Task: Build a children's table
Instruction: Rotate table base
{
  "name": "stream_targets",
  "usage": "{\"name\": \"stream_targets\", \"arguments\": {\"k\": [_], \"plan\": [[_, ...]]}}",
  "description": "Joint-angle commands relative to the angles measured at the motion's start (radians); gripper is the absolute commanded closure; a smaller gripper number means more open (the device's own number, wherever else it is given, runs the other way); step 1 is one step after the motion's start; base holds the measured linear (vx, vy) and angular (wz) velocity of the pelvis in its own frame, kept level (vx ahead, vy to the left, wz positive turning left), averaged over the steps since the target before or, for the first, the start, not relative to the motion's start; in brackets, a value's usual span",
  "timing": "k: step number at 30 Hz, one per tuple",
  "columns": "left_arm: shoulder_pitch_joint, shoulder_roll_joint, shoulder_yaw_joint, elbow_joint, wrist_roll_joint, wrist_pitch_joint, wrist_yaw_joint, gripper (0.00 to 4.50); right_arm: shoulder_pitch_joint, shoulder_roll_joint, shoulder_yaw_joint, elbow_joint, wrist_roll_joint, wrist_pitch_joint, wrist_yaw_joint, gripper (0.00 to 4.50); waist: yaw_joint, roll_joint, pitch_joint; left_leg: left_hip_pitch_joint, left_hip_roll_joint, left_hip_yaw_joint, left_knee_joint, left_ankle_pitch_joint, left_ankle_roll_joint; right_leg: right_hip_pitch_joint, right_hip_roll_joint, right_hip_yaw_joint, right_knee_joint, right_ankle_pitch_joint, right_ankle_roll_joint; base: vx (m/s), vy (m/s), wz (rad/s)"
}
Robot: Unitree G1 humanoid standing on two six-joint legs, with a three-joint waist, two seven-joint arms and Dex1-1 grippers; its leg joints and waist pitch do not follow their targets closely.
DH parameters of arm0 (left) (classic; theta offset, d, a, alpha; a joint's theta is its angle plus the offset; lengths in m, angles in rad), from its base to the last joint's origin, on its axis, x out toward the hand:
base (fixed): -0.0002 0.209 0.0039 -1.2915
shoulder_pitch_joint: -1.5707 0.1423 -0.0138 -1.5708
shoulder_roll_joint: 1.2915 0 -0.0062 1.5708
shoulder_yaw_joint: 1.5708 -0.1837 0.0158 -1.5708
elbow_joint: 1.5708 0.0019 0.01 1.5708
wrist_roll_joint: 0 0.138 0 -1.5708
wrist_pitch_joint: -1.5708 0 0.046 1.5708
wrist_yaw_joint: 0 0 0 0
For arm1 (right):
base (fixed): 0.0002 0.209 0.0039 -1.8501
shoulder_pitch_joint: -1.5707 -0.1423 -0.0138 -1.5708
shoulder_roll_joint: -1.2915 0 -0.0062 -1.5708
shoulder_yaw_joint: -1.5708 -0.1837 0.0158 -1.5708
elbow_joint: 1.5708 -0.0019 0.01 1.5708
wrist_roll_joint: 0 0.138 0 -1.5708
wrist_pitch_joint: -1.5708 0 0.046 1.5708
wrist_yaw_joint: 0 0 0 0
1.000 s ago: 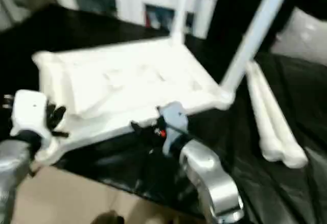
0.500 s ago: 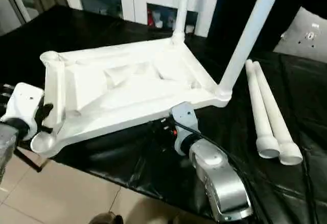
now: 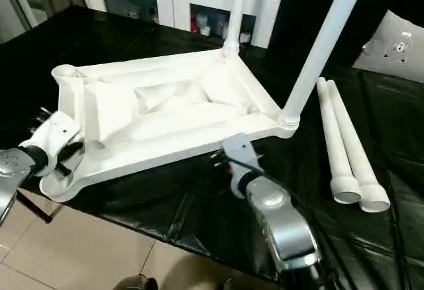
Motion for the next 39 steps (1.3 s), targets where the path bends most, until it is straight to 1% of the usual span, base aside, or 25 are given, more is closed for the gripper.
{"name": "stream_targets", "arguments": {"k": [1, 2, 4, 5, 6, 7, 8, 9, 10, 11, 12, 14, 16, 20, 24, 25, 27, 28, 29, 30, 31, 35, 36, 37, 39], "plan": [[0.018, -0.005, -0.06, -0.032, -0.032, 0.028, -0.093, 3.33, -0.024, -0.003, -0.016, 0.051, -0.018, -0.014, -0.016, 0.0, -0.002, 0.014, -0.057, 0.01, 0.072, -0.018, -0.092, -0.222, -0.024, 0.025, -0.096, 0.068, -0.076, -0.145, -0.205, 0.0, 0.0, 0.0], [0.025, 0.0, -0.068, -0.058, -0.049, 0.045, -0.125, 3.33, -0.04, -0.002, -0.017, 0.084, -0.018, -0.026, -0.018, 0.0, -0.004, 0.012, -0.059, 0.008, 0.072, -0.016, -0.09, -0.204, -0.02, 0.027, -0.094, 0.068, -0.075, -0.117, -0.21, 0.0, 0.0, 0.0], [0.035, 0.012, -0.082, -0.12, -0.098, 0.064, -0.202, 3.33, -0.082, 0.013, -0.028, 0.165, -0.009, -0.076, -0.017, 0.0, 0.0, 0.014, -0.063, 0.008, 0.07, -0.009, -0.084, -0.134, -0.004, 0.031, -0.094, 0.066, -0.068, -0.023, -0.235, 0.0, 0.0, 0.0], [0.036, 0.013, -0.082, -0.124, -0.101, 0.064, -0.207, 3.33, -0.085, 0.014, -0.029, 0.17, -0.009, -0.079, -0.016, 0.0, 0.002, 0.011, -0.066, 0.008, 0.071, -0.008, -0.082, -0.12, 0.001, 0.032, -0.098, 0.066, -0.065, -0.004, -0.241, 0.0, 0.0, 0.0], [0.042, 0.021, -0.091, -0.147, -0.121, 0.054, -0.245, 3.33, -0.099, 0.02, -0.035, 0.19, -0.005, -0.094, -0.018, 0.0, 0.005, 0.012, -0.066, 0.005, 0.071, -0.006, -0.082, -0.096, 0.012, 0.033, -0.096, 0.065, -0.064, 0.022, -0.248, 0.0, 0.0, 0.0], [0.052, 0.036, -0.104, -0.175, -0.136, 0.044, -0.283, 3.33, -0.113, 0.025, -0.043, 0.209, 0.0, -0.105, -0.019, 0.0, 0.004, 0.01, -0.065, 0.004, 0.072, -0.006, -0.083, -0.097, 0.015, 0.034, -0.096, 0.063, -0.062, 0.025, -0.253, 0.0, 0.0, 0.0], [0.068, 0.055, -0.122, -0.213, -0.162, 0.014, -0.342, 3.33, -0.135, 0.028, -0.05, 0.235, 0.005, -0.119, -0.019, 0.0, 0.002, 0.009, -0.063, 0.004, 0.072, -0.006, -0.085, -0.117, 0.015, 0.033, -0.094, 0.063, -0.063, 0.001, -0.252, 0.0, 0.0, 0.0], [0.074, 0.058, -0.126, -0.225, -0.173, -0.001, -0.362, 3.33, -0.142, 0.027, -0.051, 0.241, 0.005, -0.123, -0.017, 0.0, 0.001, 0.011, -0.062, 0.005, 0.073, -0.006, -0.086, -0.13, 0.013, 0.032, -0.095, 0.063, -0.064, -0.016, -0.252, 0.0, 0.0, 0.0], [0.082, 0.061, -0.131, -0.245, -0.19, 0.0, -0.387, 3.33, -0.152, 0.027, -0.053, 0.25, 0.006, -0.127, -0.016, 0.0, -0.001, 0.008, -0.061, 0.004, 0.073, -0.005, -0.089, -0.154, 0.007, 0.033, -0.093, 0.063, -0.066, -0.051, -0.249, 0.0, 0.0, 0.0], [0.092, 0.066, -0.138, -0.274, -0.215, 0.005, -0.422, 3.33, -0.159, 0.027, -0.056, 0.256, 0.007, -0.13, -0.014, 0.0, -0.002, 0.007, -0.061, 0.005, 0.073, -0.004, -0.089, -0.163, 0.004, 0.033, -0.094, 0.064, -0.067, -0.066, -0.248, 0.0, 0.0, 0.0], [0.093, 0.066, -0.139, -0.277, -0.218, 0.007, -0.425, 3.33, -0.16, 0.027, -0.056, 0.257, 0.007, -0.131, -0.014, 0.0, -0.003, 0.008, -0.06, 0.004, 0.074, -0.003, -0.09, -0.167, 0.0, 0.033, -0.094, 0.065, -0.068, -0.081, -0.246, 0.0, 0.0, 0.0], [0.106, 0.06, -0.146, -0.328, -0.256, 0.039, -0.469, 3.33, -0.171, 0.025, -0.062, 0.269, 0.005, -0.141, -0.014, 0.0, -0.005, 0.005, -0.062, 0.004, 0.072, 0.002, -0.087, -0.15, 0.005, 0.032, -0.092, 0.067, -0.068, -0.078, -0.239, 0.0, 0.0, 0.0], [0.102, 0.03, -0.142, -0.352, -0.275, 0.059, -0.466, 3.33, -0.179, 0.024, -0.069, 0.278, 0.006, -0.152, -0.017, 0.0, -0.005, 0.004, -0.062, 0.005, 0.073, 0.008, -0.085, -0.129, 0.011, 0.031, -0.091, 0.069, -0.068, -0.063, -0.242, 0.0, 0.0, 0.0], [0.074, -0.021, -0.159, -0.327, -0.272, 0.01, -0.455, 3.33, -0.183, 0.022, -0.084, 0.286, 0.003, -0.167, -0.02, 0.0, -0.002, 0.002, -0.064, 0.007, 0.072, 0.016, -0.082, -0.111, 0.016, 0.029, -0.086, 0.069, -0.068, -0.047, -0.237, 0.0, 0.0, 0.0], [0.059, -0.063, -0.193, -0.365, -0.314, 0.036, -0.481, 3.33, -0.187, 0.023, -0.095, 0.294, 0.009, -0.185, -0.01, 0.0, -0.001, 0.002, -0.066, 0.006, 0.073, 0.017, -0.082, -0.096, 0.019, 0.03, -0.086, 0.07, -0.065, -0.022, -0.237, 0.0, 0.0, 0.0], [0.055, -0.075, -0.207, -0.373, -0.316, 0.042, -0.485, 3.33, -0.191, 0.023, -0.098, 0.297, 0.01, -0.189, -0.007, 0.0, -0.002, 0.006, -0.068, 0.006, 0.073, 0.018, -0.081, -0.087, 0.019, 0.031, -0.084, 0.07, -0.063, 0.001, -0.241, 0.0, 0.0, 0.0], [0.049, -0.094, -0.229, -0.374, -0.311, 0.045, -0.49, 3.33, -0.198, 0.024, -0.103, 0.304, 0.011, -0.196, -0.006, 0.0, -0.002, 0.004, -0.068, 0.005, 0.073, 0.019, -0.08, -0.08, 0.022, 0.033, -0.084, 0.07, -0.061, 0.015, -0.244, 0.0, 0.0, 0.0], [0.048, -0.096, -0.232, -0.374, -0.311, 0.046, -0.492, 3.33, -0.199, 0.025, -0.104, 0.304, 0.012, -0.197, -0.005, 0.0, -0.005, 0.001, -0.067, 0.001, 0.071, 0.019, -0.08, -0.081, 0.024, 0.036, -0.084, 0.07, -0.062, 0.012, -0.246, 0.0, 0.0, 0.0], [0.044, -0.116, -0.249, -0.375, -0.308, 0.053, -0.501, 3.33, -0.206, 0.028, -0.108, 0.31, 0.019, -0.205, 0.005, 0.0, -0.005, 0.002, -0.067, 0.001, 0.071, 0.02, -0.08, -0.081, 0.024, 0.037, -0.085, 0.072, -0.063, 0.01, -0.245, 0.0, 0.0, 0.0], [0.043, -0.12, -0.252, -0.375, -0.308, 0.055, -0.503, 3.33, -0.207, 0.028, -0.108, 0.31, 0.019, -0.205, 0.005, 0.0, -0.009, -0.002, -0.067, -0.001, 0.069, 0.022, -0.079, -0.081, 0.027, 0.039, -0.085, 0.073, -0.065, -0.004, -0.24, 0.0, 0.0, 0.0], [0.04, -0.13, -0.26, -0.375, -0.308, 0.061, -0.506, 3.33, -0.211, 0.029, -0.109, 0.311, 0.02, -0.206, 0.007, 0.0, -0.011, -0.003, -0.067, 0.0, 0.068, 0.023, -0.078, -0.079, 0.029, 0.038, -0.085, 0.074, -0.066, -0.006, -0.239, 0.0, 0.0, 0.0], [0.005, -0.197, -0.289, -0.312, -0.272, 0.023, -0.461, 3.33, -0.225, 0.028, -0.123, 0.317, 0.015, -0.217, -0.006, 0.0, -0.018, -0.005, -0.069, 0.001, 0.068, 0.025, -0.074, -0.054, 0.049, 0.038, -0.082, 0.074, -0.065, 0.029, -0.248, 0.0, 0.0, 0.0], [-0.009, -0.221, -0.29, -0.283, -0.263, 0.008, -0.44, 3.33, -0.228, 0.027, -0.131, 0.315, 0.011, -0.22, -0.015, 0.0, -0.02, -0.004, -0.068, -0.001, 0.069, 0.025, -0.075, -0.056, 0.051, 0.038, -0.081, 0.074, -0.065, 0.028, -0.249, 0.0, 0.0, 0.0], [-0.024, -0.245, -0.29, -0.25, -0.249, -0.014, -0.414, 3.33, -0.23, 0.025, -0.142, 0.31, 0.011, -0.222, -0.023, 0.0, -0.019, -0.006, -0.068, 0.002, 0.068, 0.026, -0.074, -0.063, 0.051, 0.037, -0.08, 0.074, -0.067, 0.018, -0.248, 0.0, 0.0, 0.0], [-0.034, -0.261, -0.29, -0.228, -0.239, -0.029, -0.397, 3.33, -0.231, 0.025, -0.149, 0.308, 0.01, -0.224, -0.028, 0.0, -0.019, -0.005, -0.069, 0.001, 0.07, 0.024, -0.075, -0.07, 0.049, 0.039, -0.081, 0.073, -0.067, 0.008, -0.246, 0.0, 0.0, 0.0]]}}
